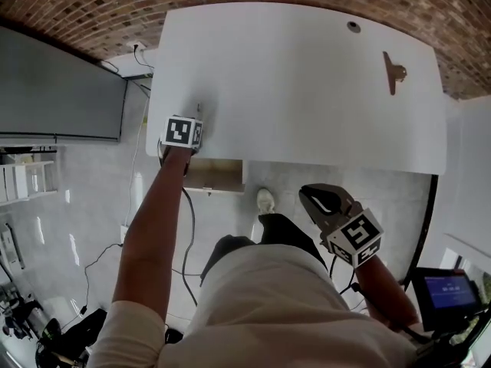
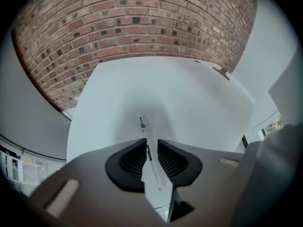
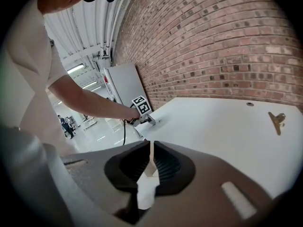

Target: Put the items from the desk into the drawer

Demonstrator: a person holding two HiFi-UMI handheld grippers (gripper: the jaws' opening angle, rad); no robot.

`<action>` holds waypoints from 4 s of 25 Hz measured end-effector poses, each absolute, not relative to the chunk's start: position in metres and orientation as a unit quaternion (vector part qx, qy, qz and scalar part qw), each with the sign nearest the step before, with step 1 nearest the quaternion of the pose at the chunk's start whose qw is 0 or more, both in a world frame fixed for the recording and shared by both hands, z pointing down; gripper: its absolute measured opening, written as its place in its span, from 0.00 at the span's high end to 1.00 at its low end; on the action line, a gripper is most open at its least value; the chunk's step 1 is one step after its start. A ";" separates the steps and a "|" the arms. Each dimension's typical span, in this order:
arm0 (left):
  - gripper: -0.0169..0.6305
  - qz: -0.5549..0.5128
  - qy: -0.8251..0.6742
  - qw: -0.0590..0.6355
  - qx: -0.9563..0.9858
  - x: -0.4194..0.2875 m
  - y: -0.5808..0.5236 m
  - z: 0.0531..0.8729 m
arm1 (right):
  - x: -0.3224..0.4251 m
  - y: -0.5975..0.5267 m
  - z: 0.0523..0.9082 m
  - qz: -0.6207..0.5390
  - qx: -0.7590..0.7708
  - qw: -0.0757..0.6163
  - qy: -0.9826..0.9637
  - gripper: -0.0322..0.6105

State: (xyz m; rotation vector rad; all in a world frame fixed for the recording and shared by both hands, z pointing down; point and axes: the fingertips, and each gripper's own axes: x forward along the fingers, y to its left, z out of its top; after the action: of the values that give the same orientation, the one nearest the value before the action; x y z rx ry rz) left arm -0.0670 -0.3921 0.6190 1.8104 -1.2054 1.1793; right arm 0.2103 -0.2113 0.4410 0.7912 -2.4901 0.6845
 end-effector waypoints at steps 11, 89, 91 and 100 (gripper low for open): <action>0.90 0.471 -0.456 0.351 0.669 -0.066 -0.398 0.633 | 0.213 -0.221 0.454 0.263 0.282 0.222 -0.895 0.91; 0.92 0.233 -0.544 0.424 0.685 -0.126 -0.305 0.837 | 0.100 -0.145 0.566 0.245 0.098 0.402 -0.877 0.91; 0.92 0.249 -0.543 0.424 0.681 -0.126 -0.307 0.846 | 0.103 -0.144 0.572 0.246 0.098 0.406 -0.874 0.91; 0.92 0.276 -0.534 0.431 0.673 -0.129 -0.314 0.876 | 0.111 -0.144 0.588 0.248 0.104 0.419 -0.867 0.91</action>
State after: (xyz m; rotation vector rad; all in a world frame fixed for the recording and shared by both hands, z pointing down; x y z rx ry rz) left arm -0.1289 -0.3141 0.8760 1.6791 -1.3308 0.6890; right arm 0.1106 -0.1439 0.5880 0.2613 -2.1739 0.6223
